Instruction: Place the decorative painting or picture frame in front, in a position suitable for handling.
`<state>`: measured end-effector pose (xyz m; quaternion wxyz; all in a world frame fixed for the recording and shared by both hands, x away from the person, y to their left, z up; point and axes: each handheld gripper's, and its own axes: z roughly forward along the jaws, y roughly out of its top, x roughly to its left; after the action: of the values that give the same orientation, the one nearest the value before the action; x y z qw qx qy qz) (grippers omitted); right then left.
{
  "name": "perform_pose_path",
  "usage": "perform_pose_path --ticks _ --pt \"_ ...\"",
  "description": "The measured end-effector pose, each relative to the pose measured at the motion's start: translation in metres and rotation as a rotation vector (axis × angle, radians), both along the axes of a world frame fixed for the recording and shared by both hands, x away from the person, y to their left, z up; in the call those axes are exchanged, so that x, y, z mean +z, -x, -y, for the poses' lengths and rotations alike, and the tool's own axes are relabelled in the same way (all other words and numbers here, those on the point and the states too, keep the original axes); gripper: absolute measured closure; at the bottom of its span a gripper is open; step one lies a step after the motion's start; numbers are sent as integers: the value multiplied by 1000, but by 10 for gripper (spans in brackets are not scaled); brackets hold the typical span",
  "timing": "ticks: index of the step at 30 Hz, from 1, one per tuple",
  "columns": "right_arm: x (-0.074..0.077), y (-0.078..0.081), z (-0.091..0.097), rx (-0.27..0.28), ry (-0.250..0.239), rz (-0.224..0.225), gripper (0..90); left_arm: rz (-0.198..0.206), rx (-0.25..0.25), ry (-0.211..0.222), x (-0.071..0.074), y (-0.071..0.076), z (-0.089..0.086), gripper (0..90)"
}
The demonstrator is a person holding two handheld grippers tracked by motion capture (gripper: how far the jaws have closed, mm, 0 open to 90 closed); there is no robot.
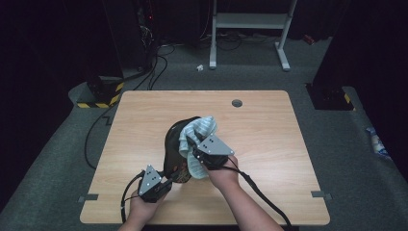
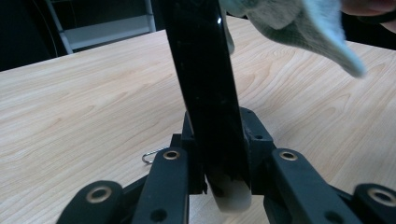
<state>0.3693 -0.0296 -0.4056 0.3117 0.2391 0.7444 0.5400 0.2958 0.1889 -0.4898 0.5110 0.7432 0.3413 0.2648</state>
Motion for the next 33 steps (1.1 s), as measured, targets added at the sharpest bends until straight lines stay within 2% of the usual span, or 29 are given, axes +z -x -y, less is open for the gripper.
perform_pose_path --ticks 9,12,18,27,31,33 --pt "-1 -30 21 -108 -1 -38 725 1 -4 -4 0 0 0 756" --pt "-3 -31 22 -113 -1 -43 726 1 -4 -4 0 0 0 756" --pt "-9 -17 14 -71 -4 -42 727 0 -3 -3 0 0 0 755" --pt "-20 17 -2 20 -22 -44 726 0 -2 -3 0 1 0 756" --pt "-23 25 -8 42 -10 -22 726 -1 -1 -1 0 0 0 756" --pt "-24 24 -7 45 -14 -26 726 -1 -1 -2 0 0 0 757"
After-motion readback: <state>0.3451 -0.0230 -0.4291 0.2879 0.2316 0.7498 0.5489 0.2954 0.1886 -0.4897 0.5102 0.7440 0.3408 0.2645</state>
